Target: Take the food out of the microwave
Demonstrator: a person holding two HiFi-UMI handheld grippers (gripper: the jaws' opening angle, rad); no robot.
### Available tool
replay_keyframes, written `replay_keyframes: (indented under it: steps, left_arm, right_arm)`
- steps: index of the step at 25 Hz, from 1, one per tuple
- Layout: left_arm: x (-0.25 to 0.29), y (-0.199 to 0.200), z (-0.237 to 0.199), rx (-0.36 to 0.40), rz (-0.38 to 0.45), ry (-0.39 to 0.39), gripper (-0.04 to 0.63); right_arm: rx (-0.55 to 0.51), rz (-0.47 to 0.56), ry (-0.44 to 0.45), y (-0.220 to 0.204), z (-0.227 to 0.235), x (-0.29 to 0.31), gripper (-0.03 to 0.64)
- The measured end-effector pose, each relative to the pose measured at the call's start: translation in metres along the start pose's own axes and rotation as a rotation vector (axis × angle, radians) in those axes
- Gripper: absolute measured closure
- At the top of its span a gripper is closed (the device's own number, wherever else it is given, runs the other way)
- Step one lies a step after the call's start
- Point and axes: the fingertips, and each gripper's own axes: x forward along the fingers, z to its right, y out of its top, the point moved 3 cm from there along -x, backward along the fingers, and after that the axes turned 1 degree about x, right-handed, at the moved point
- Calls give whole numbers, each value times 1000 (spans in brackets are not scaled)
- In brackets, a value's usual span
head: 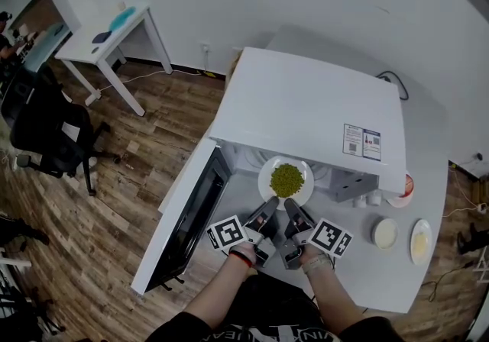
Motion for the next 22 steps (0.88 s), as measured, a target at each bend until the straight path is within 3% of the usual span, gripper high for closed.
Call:
replay_keyframes:
  steps: [8, 10, 16, 22]
  left_arm:
    - [-5, 1, 0, 27, -19, -8, 555]
    - [-5, 2, -2, 50, -28, 6, 524]
    - [1, -2, 5, -19, -19, -53, 468]
    - [-2, -1, 3, 27, -32, -35, 464]
  right_arm:
    - [81, 12, 63, -6, -2, 0, 549]
    - [106, 16, 61, -6, -1, 1, 555]
    - [100, 16, 67, -1, -3, 0, 572]
    - [153, 32, 78, -4, -4, -4, 572]
